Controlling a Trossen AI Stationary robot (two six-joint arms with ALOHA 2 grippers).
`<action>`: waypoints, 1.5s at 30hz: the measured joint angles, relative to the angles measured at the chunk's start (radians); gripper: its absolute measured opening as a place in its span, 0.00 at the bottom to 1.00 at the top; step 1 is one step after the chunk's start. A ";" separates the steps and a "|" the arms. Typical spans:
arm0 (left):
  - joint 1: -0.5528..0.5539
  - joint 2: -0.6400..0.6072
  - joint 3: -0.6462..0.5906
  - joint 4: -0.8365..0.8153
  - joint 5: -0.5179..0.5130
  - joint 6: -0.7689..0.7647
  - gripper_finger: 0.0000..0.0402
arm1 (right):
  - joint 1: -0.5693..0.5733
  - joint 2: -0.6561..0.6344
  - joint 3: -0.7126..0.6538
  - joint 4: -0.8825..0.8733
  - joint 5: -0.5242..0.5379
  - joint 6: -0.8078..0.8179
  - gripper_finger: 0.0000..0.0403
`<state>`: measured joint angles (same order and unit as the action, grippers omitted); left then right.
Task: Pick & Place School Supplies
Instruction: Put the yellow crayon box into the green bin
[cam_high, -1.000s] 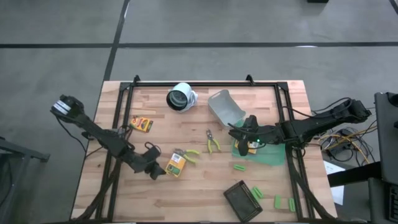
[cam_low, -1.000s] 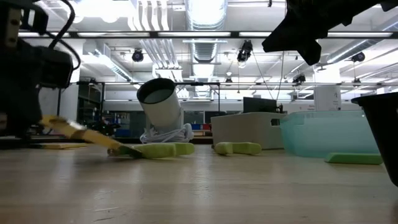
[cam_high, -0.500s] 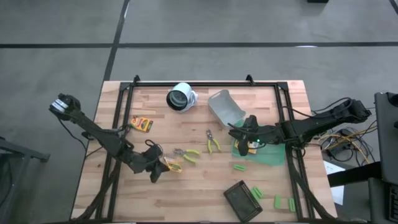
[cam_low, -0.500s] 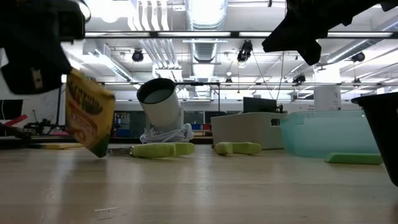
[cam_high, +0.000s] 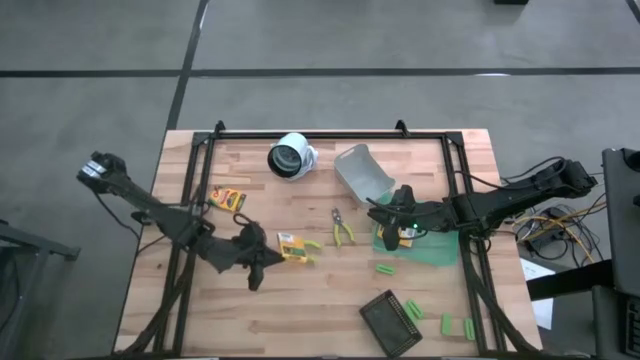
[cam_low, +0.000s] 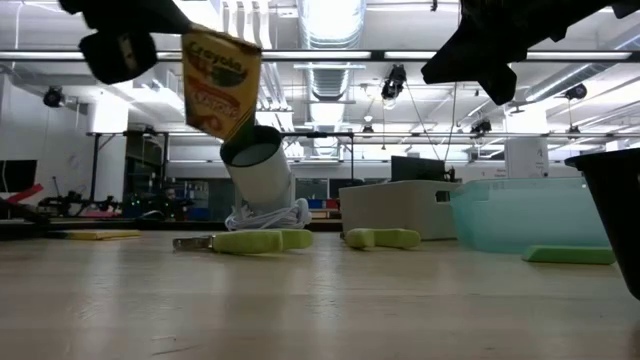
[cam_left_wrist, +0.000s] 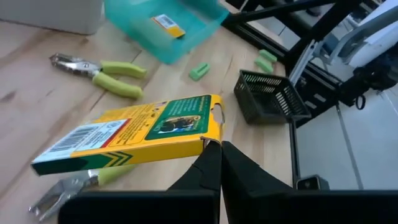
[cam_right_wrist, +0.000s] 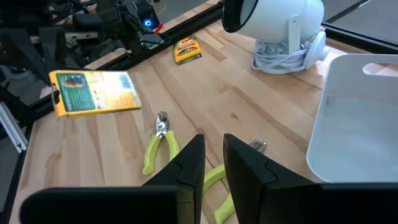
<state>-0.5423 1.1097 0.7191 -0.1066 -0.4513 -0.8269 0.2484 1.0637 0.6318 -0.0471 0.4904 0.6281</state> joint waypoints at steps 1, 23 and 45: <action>0.018 0.002 0.007 0.001 0.019 0.009 0.00 | 0.000 0.000 0.000 0.000 0.000 0.000 0.14; 0.330 0.278 0.307 0.046 0.100 0.154 0.00 | 0.000 0.000 0.000 0.000 0.000 0.000 0.14; 0.700 0.416 0.419 0.039 0.685 0.442 0.00 | 0.000 0.000 0.000 0.000 0.000 0.000 0.14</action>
<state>0.1580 1.5260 1.1385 -0.0676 0.2338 -0.3851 0.2485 1.0637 0.6319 -0.0471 0.4904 0.6281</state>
